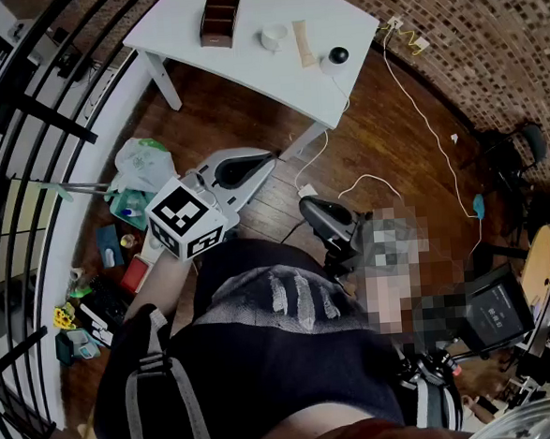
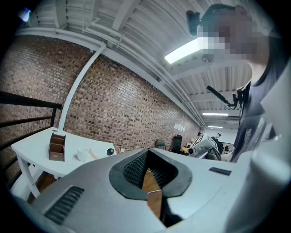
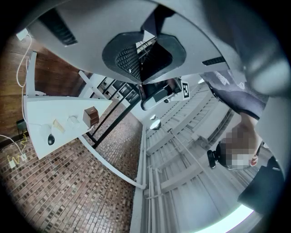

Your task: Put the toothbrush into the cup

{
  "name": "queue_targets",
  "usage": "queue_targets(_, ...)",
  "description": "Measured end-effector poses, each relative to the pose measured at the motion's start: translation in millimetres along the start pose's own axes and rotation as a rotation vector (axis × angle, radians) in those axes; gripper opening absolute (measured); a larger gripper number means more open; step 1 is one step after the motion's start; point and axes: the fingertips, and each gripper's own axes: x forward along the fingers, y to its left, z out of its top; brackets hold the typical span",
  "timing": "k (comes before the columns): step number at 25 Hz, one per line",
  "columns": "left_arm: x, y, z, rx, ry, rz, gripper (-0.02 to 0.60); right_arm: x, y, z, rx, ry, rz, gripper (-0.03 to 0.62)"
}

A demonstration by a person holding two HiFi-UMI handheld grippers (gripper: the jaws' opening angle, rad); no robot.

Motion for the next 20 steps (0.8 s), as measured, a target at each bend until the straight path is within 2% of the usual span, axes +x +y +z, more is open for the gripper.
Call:
queue_targets(4, -25.7, 28.3, 3.7, 0.0, -0.008, -0.008, -0.003, 38.7, 1.8, -1.5, 0.006, 0.019, -0.007, 0.0)
queue_targets(10, -49.7, 55.4, 8.5, -0.025, -0.046, 0.05, -0.003, 68.6, 1.3, 3.6, 0.001, 0.073, -0.004, -0.001)
queue_targets(15, -58.2, 72.1, 5.9, -0.049, -0.051, 0.112, -0.003, 95.1, -2.0, 5.1, -0.019, 0.138, 0.057, -0.002)
queue_targets(20, -46.6, 84.9, 7.6, -0.04, -0.013, 0.159, -0.003, 109.7, -18.5, 15.3, -0.013, 0.154, 0.122, 0.0)
